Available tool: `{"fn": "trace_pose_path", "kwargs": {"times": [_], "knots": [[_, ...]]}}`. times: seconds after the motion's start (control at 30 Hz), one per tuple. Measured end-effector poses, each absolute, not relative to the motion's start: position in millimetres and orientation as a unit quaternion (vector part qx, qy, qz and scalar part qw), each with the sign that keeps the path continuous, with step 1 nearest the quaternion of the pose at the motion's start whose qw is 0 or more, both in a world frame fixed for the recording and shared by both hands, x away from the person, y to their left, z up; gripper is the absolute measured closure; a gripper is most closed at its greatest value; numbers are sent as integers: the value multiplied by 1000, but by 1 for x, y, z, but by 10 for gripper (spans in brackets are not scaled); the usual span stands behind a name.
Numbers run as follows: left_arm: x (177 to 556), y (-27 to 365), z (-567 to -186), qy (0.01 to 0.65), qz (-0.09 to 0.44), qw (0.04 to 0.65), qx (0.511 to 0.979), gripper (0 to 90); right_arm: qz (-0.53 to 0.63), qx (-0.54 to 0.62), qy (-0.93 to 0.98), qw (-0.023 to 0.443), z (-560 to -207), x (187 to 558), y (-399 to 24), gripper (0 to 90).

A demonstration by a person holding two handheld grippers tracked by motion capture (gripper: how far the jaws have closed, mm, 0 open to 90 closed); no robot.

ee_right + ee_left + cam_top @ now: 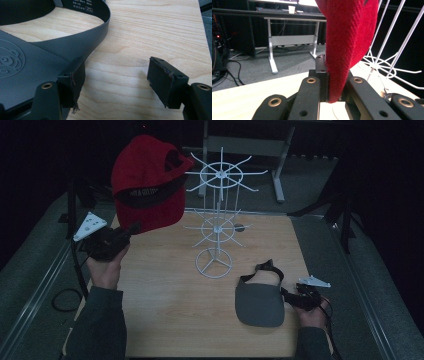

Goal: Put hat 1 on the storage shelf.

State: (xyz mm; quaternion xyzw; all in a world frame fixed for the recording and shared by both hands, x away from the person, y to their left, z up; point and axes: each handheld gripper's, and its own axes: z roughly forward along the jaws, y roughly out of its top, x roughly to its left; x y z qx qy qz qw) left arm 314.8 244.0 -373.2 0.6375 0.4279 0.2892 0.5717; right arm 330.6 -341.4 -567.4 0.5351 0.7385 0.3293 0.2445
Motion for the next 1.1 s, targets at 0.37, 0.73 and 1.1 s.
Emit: {"fn": "trace_pose_path", "kwargs": {"times": [0.37, 0.73, 1.1], "knots": [[320, 239, -389, 434, 291, 551, 651, 855, 329, 536, 738, 244, -567, 330, -341, 307], [324, 235, -403, 437, 284, 537, 664, 853, 329, 536, 738, 244, -567, 330, -341, 307], [325, 238, -419, 445, 271, 534, 666, 845, 329, 536, 738, 243, -567, 330, -341, 307]]}}
